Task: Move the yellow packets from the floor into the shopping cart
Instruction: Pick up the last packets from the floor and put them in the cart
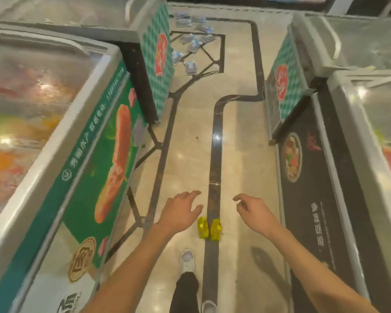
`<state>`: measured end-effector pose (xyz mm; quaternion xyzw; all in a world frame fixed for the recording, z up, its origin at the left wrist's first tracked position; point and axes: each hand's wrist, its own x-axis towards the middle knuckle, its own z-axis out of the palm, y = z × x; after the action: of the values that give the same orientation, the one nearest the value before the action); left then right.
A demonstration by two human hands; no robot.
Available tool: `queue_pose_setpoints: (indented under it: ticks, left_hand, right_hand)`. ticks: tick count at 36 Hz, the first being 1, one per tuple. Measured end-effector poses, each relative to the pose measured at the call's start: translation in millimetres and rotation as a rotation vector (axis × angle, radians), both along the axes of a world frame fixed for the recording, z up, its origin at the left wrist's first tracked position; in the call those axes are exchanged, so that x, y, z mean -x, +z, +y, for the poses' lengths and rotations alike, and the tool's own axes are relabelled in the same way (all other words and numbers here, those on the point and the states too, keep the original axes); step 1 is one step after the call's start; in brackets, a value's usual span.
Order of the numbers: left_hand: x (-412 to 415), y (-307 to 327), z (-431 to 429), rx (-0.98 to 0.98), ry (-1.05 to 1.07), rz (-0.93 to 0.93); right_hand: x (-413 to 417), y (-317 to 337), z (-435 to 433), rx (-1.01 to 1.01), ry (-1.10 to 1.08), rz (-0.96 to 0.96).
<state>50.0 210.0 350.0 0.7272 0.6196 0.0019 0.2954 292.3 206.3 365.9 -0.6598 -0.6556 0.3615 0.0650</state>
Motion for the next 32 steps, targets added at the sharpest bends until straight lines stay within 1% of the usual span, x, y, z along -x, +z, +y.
queue_pose_setpoints:
  ticks: [6,11,15,19,24,28,32]
  left_hand:
    - [-2,-82,40,0.106,-0.013,-0.012]
    - [1,-148,68,0.194,-0.029,-0.009]
    - [-2,-206,80,0.275,-0.003,0.0]
    - [-8,-272,76,0.382,0.009,0.007]
    - [-22,-360,55,0.49,0.014,0.056]
    - [-38,-428,49,0.562,0.037,0.055]
    - [-53,-494,52,0.588,0.095,0.021]
  right_hand:
    - [11,-74,31,0.163,-0.023,-0.051]
    - [13,-149,54,0.213,-0.008,-0.114]
    - [11,-209,62,0.302,-0.001,-0.143]
    - [6,-280,63,0.424,0.003,-0.198]
    - [-5,-377,56,0.54,-0.008,-0.198]
    - [-8,-450,54,0.583,0.005,-0.212]
    - [-8,-520,54,0.56,0.031,-0.23]
